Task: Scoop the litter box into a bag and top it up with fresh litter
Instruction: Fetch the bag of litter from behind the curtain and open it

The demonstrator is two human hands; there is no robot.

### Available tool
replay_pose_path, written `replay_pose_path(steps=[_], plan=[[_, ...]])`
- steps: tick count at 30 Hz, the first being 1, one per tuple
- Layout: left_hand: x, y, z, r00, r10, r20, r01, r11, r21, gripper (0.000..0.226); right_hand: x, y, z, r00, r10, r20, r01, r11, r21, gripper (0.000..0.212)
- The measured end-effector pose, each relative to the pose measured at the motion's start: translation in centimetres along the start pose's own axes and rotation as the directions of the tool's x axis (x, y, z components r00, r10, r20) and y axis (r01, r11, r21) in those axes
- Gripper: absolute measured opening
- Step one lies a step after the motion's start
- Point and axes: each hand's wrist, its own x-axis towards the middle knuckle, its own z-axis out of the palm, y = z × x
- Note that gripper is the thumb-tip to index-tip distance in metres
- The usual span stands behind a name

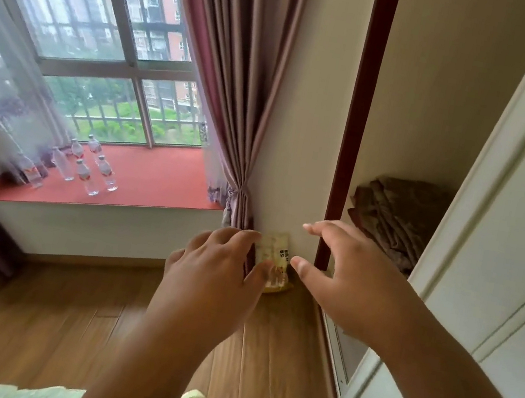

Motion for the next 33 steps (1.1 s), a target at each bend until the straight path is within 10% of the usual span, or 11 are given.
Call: replay_pose_path(steps=[33], plan=[[35.3, -2.6, -1.3, 0.985, 0.105, -0.136, -0.108, 0.994, -0.016, 0.053, 33.5, 5.5, -0.5, 0.995, 0.054, -0.088, -0.059, 0.997, -0.056, 0.057]])
